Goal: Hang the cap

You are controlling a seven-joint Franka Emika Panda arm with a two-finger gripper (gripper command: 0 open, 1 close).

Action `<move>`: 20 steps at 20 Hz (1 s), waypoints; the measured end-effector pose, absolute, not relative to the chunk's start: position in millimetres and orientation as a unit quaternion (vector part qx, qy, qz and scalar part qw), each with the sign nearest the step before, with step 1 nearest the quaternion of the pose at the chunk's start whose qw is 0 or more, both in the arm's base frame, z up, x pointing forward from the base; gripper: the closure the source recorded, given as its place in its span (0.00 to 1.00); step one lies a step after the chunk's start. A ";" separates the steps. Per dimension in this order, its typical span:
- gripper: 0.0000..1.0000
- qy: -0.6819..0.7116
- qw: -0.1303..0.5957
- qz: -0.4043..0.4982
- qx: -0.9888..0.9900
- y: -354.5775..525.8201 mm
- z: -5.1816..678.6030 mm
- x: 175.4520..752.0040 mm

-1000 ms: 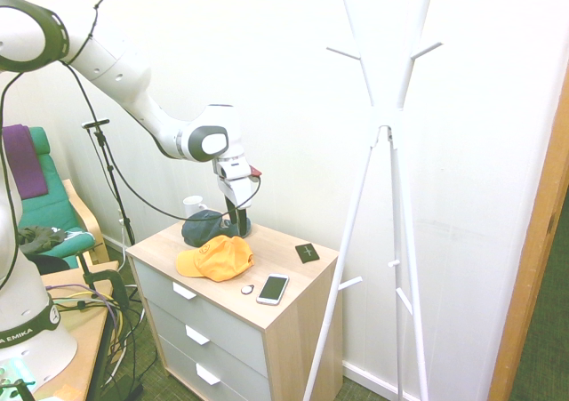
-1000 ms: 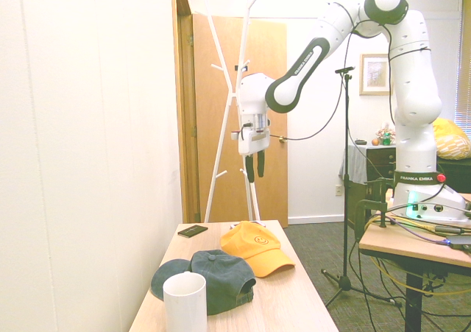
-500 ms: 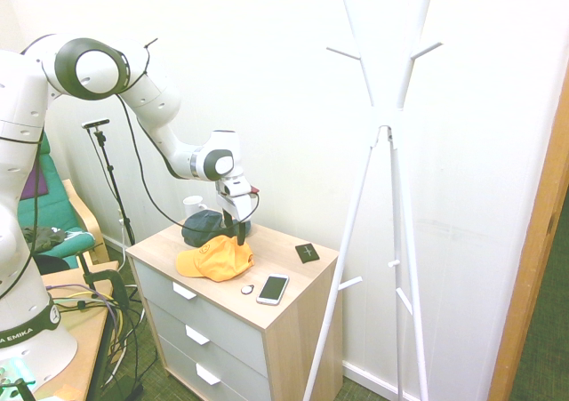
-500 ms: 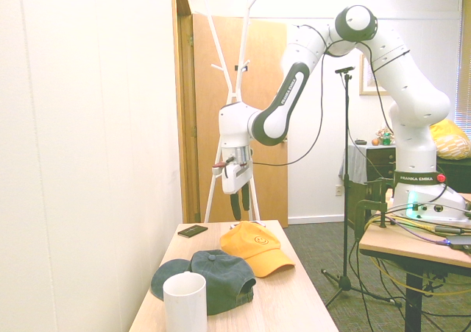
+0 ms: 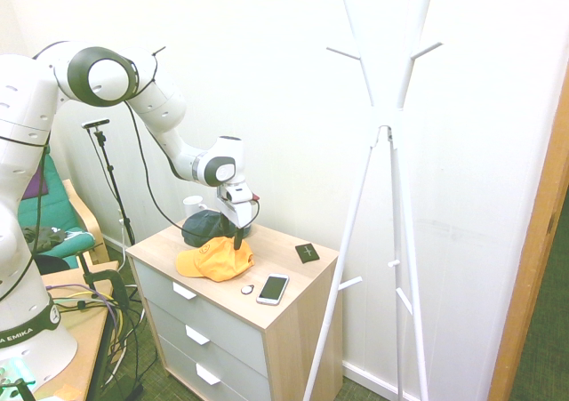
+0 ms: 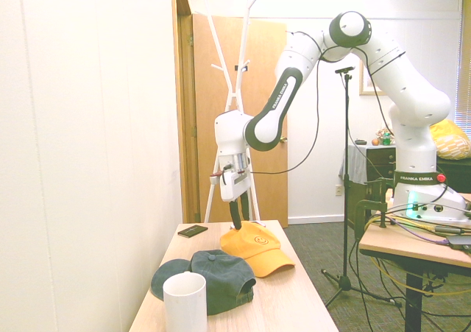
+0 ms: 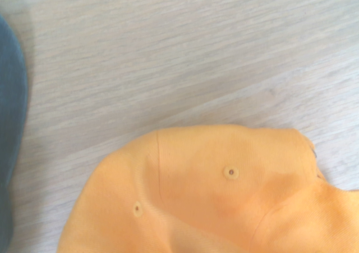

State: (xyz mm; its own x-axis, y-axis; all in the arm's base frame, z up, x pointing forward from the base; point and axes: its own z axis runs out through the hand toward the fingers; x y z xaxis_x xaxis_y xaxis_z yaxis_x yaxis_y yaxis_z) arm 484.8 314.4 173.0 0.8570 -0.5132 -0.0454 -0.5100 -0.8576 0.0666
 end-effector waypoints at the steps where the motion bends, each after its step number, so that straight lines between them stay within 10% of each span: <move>1: 1.00 -0.266 0.026 -0.031 0.963 314.4 172.9 484.7; 20: 1.00 -0.267 0.031 -0.033 0.963 310.7 168.9 482.2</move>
State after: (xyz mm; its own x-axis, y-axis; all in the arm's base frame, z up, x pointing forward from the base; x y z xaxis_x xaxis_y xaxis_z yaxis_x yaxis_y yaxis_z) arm 482.2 310.7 168.9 0.8551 -0.5163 -0.0476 -0.5123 -0.8554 0.0768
